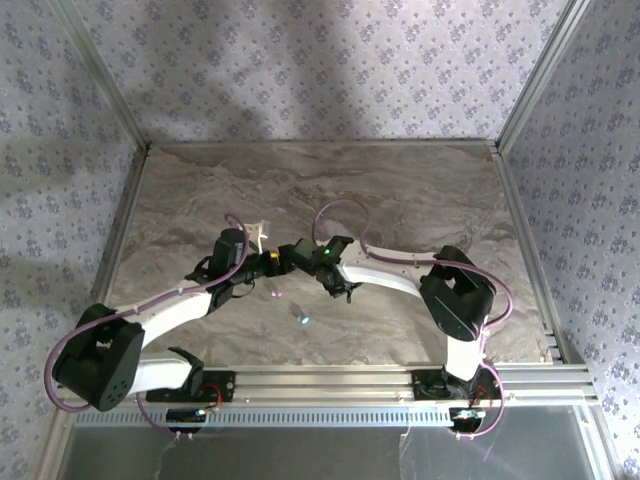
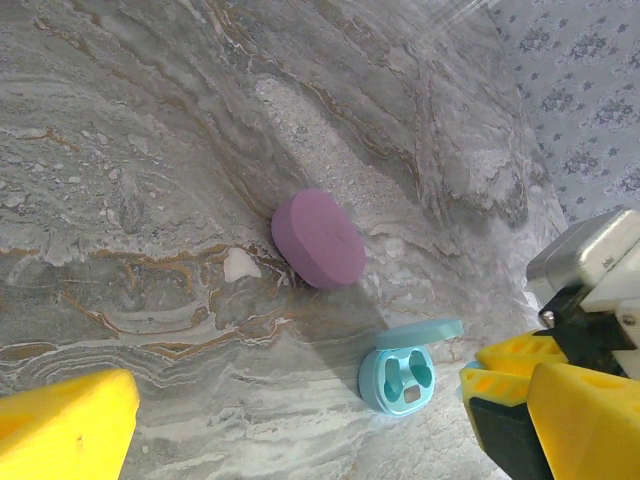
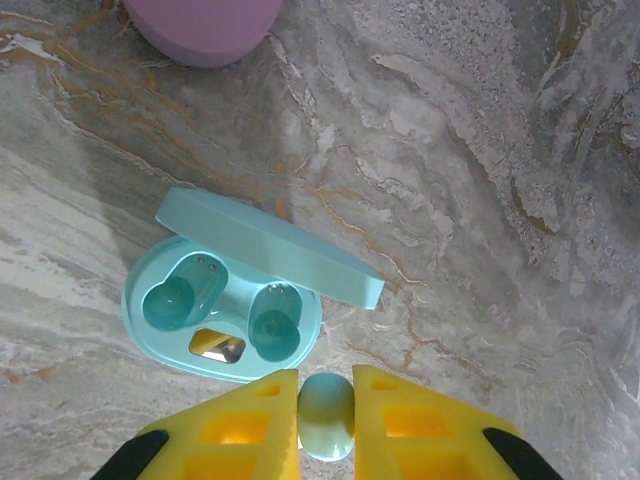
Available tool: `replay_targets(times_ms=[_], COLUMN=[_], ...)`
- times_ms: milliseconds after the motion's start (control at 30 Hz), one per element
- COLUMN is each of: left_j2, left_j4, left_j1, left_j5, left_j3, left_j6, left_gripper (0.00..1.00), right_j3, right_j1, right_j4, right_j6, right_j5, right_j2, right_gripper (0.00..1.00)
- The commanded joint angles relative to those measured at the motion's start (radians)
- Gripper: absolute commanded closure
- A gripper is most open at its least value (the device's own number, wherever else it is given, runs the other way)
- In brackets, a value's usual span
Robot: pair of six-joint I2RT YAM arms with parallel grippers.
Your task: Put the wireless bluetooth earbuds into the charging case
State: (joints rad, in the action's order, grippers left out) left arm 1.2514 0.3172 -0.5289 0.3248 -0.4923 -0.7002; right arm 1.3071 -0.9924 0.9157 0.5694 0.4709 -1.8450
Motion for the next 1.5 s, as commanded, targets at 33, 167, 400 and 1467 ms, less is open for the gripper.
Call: replay_targets(times_ms=[33, 167, 400, 1467], left_j2=[-0.015, -0.015, -0.018, -0.027], left_j4=[0.032, 0.033, 0.031, 0.036], left_j1=[0.009, 0.008, 0.008, 0.008], left_j5=[0.008, 0.011, 0.013, 0.018], left_j3=[0.0, 0.0, 0.002, 0.003], left_j6=[-0.002, -0.004, -0.005, -0.01], left_gripper=[0.0, 0.0, 0.0, 0.0], right_j3=[0.039, 0.05, 0.062, 0.069], right_j1=[-0.011, -0.017, -0.021, -0.028], right_j4=[0.039, 0.045, 0.051, 0.033], right_j6=[0.019, 0.018, 0.018, 0.016], right_j5=[0.051, 0.063, 0.082, 0.097], right_j2=[-0.035, -0.058, -0.083, -0.164], right_gripper=[0.82, 0.82, 0.82, 0.82])
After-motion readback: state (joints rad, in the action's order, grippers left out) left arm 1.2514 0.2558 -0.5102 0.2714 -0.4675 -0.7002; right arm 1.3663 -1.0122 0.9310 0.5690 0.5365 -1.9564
